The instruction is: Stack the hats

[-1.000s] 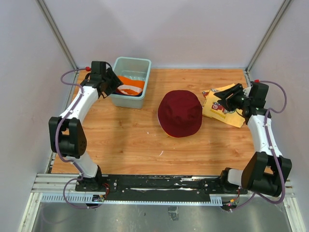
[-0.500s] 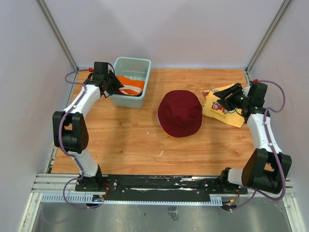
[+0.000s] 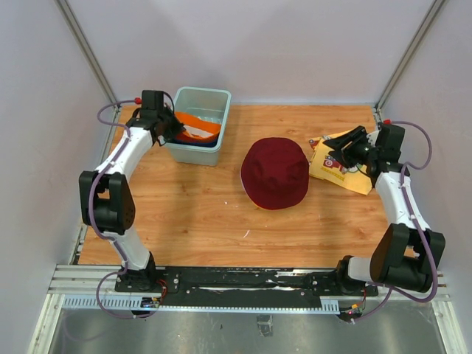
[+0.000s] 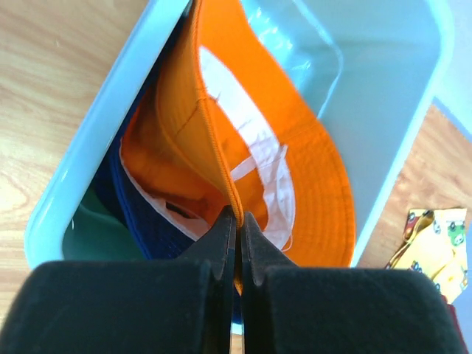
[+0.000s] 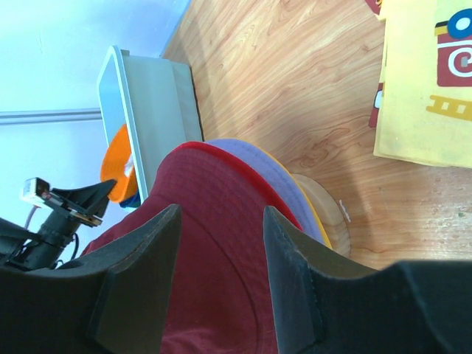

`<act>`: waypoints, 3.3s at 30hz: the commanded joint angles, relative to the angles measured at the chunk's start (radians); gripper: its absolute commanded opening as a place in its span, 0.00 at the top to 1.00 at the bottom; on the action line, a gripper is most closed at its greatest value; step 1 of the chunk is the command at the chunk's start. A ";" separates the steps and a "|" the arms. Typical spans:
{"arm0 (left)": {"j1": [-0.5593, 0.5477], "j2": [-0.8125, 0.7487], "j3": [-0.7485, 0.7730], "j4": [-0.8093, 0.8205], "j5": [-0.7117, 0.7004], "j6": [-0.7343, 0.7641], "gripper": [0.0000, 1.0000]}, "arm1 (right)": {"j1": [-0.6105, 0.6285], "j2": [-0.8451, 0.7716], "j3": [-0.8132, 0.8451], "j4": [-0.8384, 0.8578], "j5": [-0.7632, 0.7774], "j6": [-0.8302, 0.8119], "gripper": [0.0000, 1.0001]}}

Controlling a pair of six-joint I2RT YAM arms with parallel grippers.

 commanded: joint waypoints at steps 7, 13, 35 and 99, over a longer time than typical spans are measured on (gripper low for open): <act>-0.073 -0.137 0.161 0.212 -0.143 0.179 1.00 | 0.054 -0.018 0.060 0.013 0.035 0.010 0.50; -0.124 -0.107 0.266 0.274 -0.122 0.263 0.99 | 0.075 -0.029 0.081 0.012 0.050 0.009 0.50; -0.388 -0.163 0.262 0.494 0.152 0.779 0.99 | 0.163 0.109 0.400 0.189 -0.008 0.161 0.48; -0.909 -0.509 -0.496 1.170 -0.449 1.440 1.00 | 0.275 -0.038 0.008 0.680 -0.215 0.585 0.99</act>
